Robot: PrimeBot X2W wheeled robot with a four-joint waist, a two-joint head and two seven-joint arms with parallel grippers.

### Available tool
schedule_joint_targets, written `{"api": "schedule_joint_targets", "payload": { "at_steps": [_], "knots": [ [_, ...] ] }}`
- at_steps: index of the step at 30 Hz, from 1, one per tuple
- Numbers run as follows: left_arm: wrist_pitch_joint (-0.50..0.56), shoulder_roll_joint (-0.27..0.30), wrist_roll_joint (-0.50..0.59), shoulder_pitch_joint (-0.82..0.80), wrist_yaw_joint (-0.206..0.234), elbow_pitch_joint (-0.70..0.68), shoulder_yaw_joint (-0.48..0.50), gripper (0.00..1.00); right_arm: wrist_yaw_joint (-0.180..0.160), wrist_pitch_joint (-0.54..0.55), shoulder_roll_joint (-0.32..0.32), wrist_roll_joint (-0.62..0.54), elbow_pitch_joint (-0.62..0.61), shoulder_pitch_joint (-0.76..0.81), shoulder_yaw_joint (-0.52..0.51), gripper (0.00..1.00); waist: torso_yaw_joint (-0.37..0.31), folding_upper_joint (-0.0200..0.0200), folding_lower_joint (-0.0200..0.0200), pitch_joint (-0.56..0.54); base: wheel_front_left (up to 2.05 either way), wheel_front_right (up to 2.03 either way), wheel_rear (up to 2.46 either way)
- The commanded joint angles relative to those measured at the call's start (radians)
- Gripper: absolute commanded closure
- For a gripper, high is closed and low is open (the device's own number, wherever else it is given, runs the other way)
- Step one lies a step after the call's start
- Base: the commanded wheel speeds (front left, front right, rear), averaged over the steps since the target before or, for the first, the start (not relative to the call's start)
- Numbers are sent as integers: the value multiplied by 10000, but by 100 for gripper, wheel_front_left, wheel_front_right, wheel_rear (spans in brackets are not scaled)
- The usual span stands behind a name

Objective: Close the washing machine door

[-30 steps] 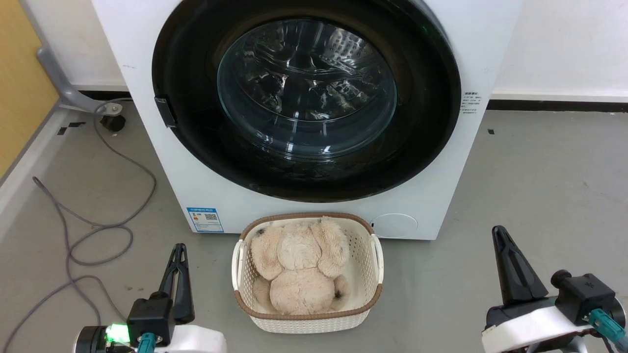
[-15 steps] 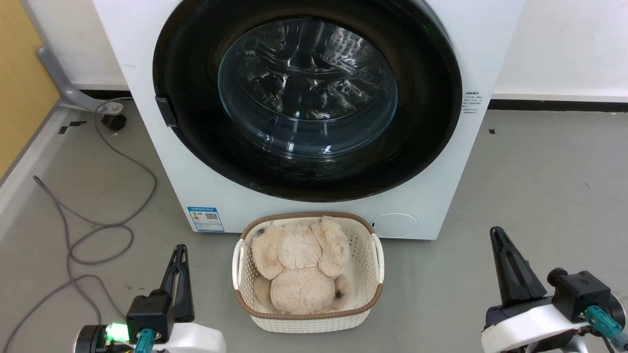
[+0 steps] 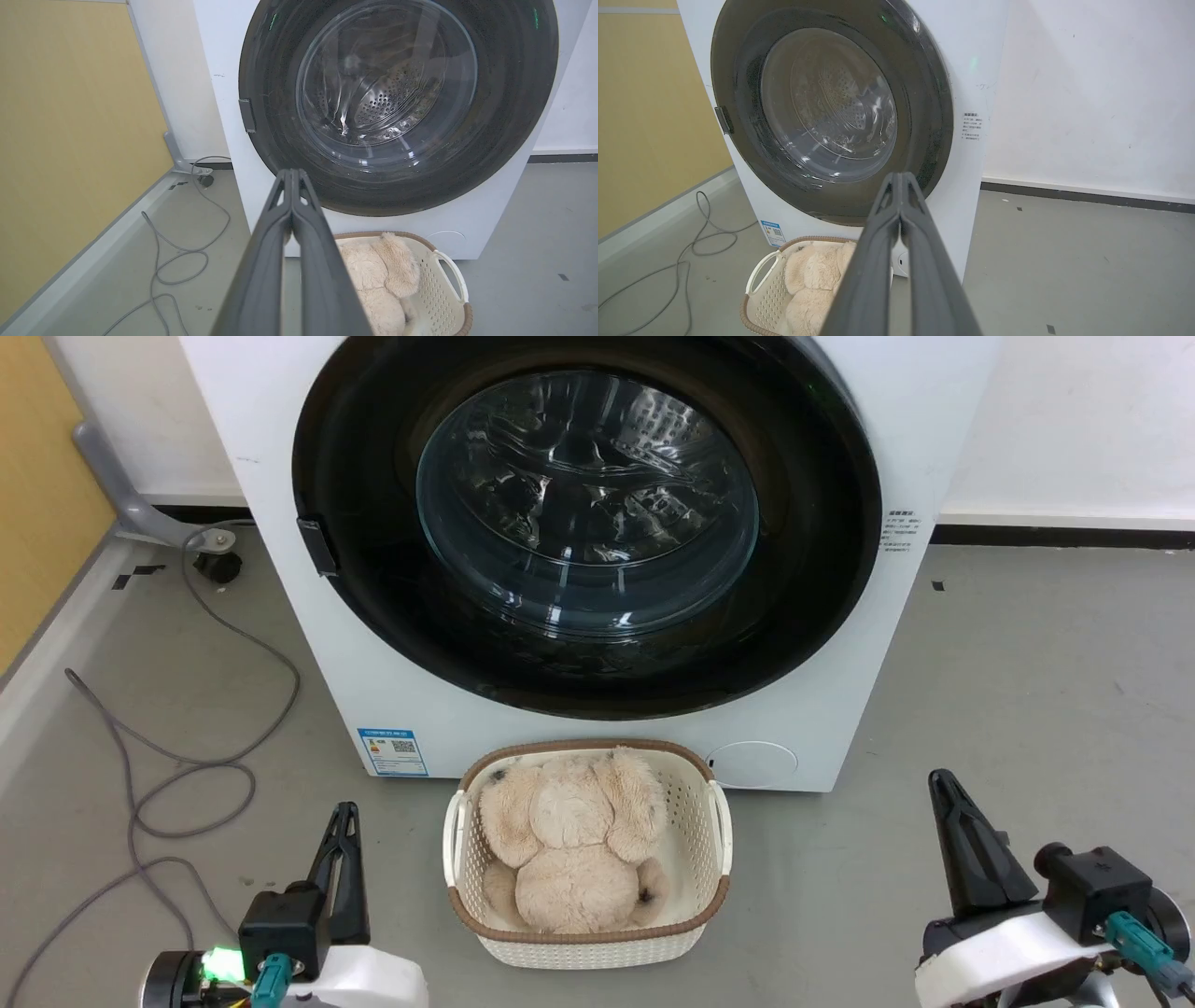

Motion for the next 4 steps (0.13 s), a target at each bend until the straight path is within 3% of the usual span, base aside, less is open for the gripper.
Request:
{"api": "schedule_joint_targets", "payload": {
  "at_steps": [1,4],
  "knots": [
    [73,-26,47,-138,-80,-41,39,100,-3,81,27,-63,-89,87,-11,100,2,0,0,1,0,0,0],
    [155,-39,51,-151,-144,-47,68,100,-4,163,28,-111,-111,93,-12,100,8,0,0,4,0,0,0]
  ]
}}
